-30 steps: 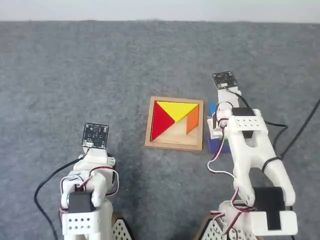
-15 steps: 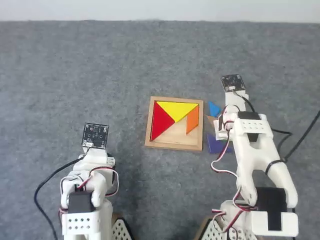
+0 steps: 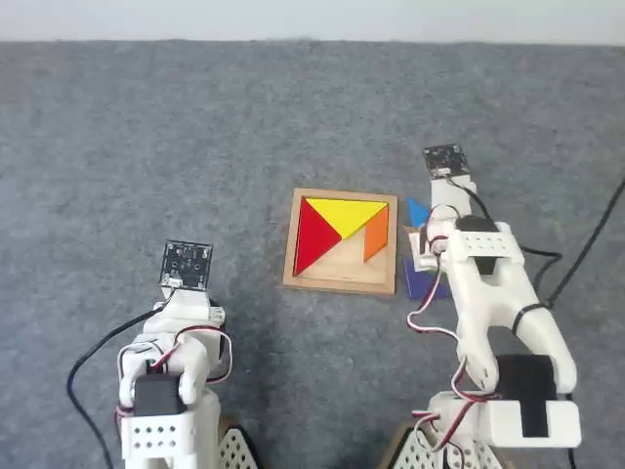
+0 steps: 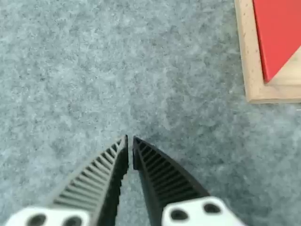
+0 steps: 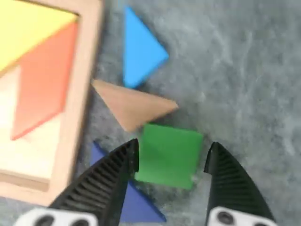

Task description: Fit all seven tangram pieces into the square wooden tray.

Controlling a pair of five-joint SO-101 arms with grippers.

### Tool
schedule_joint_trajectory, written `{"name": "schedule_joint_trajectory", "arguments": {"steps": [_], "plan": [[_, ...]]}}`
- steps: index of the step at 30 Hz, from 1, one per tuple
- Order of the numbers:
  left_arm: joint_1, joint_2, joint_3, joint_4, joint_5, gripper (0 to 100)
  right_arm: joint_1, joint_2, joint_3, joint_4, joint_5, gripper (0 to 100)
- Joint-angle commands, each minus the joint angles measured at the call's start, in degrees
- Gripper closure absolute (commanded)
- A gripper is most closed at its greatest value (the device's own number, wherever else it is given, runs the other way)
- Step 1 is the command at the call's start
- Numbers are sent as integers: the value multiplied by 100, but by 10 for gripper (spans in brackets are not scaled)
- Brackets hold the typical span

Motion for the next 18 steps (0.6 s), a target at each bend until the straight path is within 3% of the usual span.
{"name": "schedule_joint_trajectory", "arguments": {"steps": [1, 6, 18], "plan": [[9, -97, -66, 18, 0, 979, -338, -4, -703, -48, 18, 753], [9, -97, -66, 18, 0, 979, -760, 400, -1152, 31, 35, 753], [9, -97, -66, 18, 0, 979, -734, 1640, -1714, 4, 70, 756]]}}
